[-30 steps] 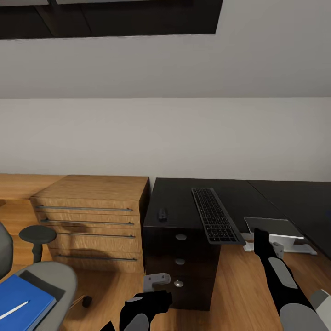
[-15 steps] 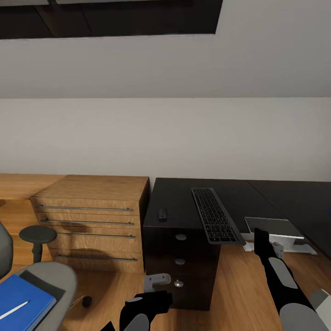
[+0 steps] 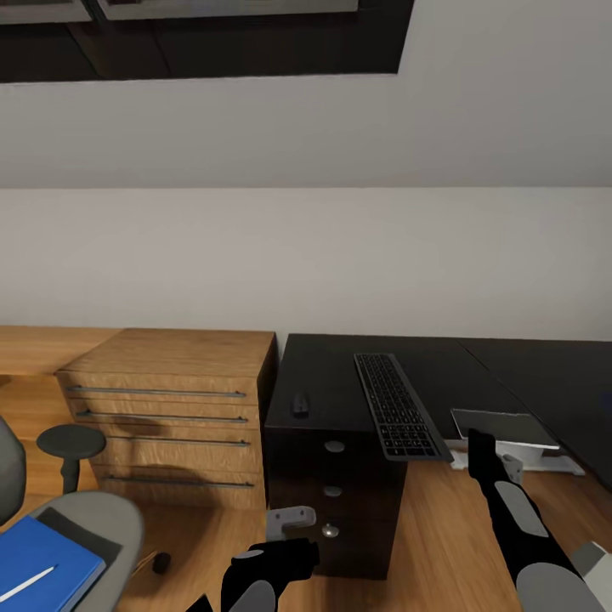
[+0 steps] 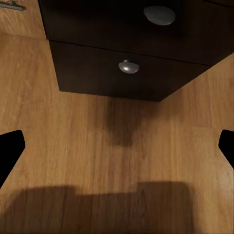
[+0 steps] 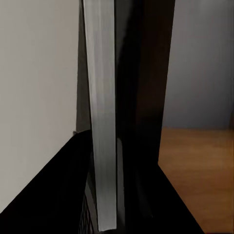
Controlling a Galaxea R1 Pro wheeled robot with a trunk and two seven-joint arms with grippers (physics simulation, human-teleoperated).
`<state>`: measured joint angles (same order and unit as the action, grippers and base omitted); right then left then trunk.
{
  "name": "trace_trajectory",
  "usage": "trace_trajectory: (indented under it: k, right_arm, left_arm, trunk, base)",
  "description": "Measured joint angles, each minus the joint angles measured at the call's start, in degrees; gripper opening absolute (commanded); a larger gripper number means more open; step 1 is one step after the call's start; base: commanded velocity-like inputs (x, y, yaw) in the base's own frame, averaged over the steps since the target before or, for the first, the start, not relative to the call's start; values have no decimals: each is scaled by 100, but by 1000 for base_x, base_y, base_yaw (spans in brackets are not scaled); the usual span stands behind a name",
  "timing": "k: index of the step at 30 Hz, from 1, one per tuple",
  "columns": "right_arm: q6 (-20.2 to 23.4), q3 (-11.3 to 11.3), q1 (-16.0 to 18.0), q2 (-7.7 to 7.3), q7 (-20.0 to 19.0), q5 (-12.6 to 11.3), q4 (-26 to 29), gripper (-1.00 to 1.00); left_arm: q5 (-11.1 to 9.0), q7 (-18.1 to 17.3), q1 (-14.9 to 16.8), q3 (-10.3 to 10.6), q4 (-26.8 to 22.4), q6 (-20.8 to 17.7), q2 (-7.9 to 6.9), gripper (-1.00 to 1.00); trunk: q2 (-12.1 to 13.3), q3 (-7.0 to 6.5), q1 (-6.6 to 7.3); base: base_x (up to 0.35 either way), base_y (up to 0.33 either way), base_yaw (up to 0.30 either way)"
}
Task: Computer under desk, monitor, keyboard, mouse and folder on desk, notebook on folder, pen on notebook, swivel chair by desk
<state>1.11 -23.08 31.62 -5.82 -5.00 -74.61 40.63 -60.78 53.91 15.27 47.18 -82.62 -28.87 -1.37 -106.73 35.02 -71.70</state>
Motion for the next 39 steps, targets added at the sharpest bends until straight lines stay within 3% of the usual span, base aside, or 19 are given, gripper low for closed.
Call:
trace_trajectory:
  k: [9, 15, 23, 39]
  right_arm:
    - [0, 7, -2, 0, 4, -3, -8, -100]
    - [2, 6, -2, 0, 11, 13, -9, -100]
    - [9, 7, -2, 0, 22, 299, -8, -100]
    - [12, 7, -2, 9, 22, 335, -9, -100]
  left_arm:
    - [-8, 0, 4, 0, 10, -3, 0, 100]
    - [-16, 0, 3, 0, 41, -8, 0, 100]
    - [-18, -2, 3, 0, 133, -9, 1, 100]
    - [-17, -2, 4, 0, 143, -17, 0, 100]
  trunk:
    - [361, -161, 198]
    - [363, -161, 198]
    - [363, -161, 198]
    - [363, -161, 198]
  base:
    - [0, 0, 0]
    - [0, 0, 0]
    - [0, 0, 0]
    - [0, 0, 0]
